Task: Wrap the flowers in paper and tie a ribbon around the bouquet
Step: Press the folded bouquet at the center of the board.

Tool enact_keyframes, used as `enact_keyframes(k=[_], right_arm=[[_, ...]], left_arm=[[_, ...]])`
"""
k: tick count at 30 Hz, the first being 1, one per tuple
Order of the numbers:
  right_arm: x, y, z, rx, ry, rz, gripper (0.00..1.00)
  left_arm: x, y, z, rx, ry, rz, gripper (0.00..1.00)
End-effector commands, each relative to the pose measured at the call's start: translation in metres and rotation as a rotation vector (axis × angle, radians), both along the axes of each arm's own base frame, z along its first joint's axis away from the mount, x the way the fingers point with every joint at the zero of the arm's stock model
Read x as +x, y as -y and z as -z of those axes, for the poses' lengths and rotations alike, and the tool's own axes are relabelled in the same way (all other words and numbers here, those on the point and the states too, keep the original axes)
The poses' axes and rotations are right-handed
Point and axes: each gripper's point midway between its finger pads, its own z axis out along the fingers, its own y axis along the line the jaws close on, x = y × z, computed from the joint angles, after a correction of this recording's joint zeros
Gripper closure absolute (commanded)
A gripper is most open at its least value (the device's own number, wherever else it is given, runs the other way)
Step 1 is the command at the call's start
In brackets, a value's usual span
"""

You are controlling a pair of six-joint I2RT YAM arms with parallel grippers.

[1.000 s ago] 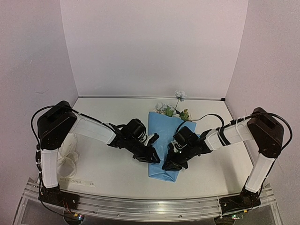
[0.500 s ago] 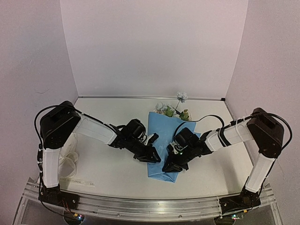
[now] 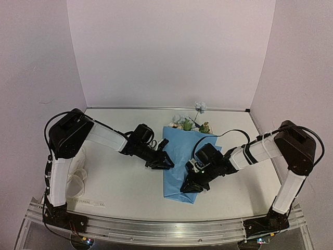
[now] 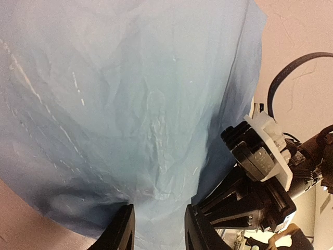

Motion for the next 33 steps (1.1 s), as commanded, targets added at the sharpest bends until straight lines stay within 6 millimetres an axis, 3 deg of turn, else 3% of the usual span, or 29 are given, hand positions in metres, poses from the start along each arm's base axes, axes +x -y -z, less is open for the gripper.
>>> enact_keyframes(k=[1,5,10,22,33], right_arm=[[-0.034,0.046,0.042,-0.199,-0.135,0.007,0.86],[-0.038,0.049,0.047,-0.205,-0.156,-0.002,0.86],[-0.041,0.05,0.048,-0.202,-0.163,-0.005,0.86],[-0.042,0.05,0.045,-0.198,-0.163,-0.001,0.86],[-0.044,0.054,0.043,-0.207,-0.177,0.005,0.86]], left_arm=[[0.015,0.007,-0.017,-0.065,-0.015,0.028,0.64],[0.034,0.006,-0.021,-0.09,-0.032,0.024,0.63],[0.062,-0.004,-0.006,-0.072,-0.072,-0.016,0.63],[0.156,-0.02,0.014,-0.071,-0.072,-0.157,0.62],[0.232,-0.019,0.006,-0.099,0.006,-0.279,0.6]])
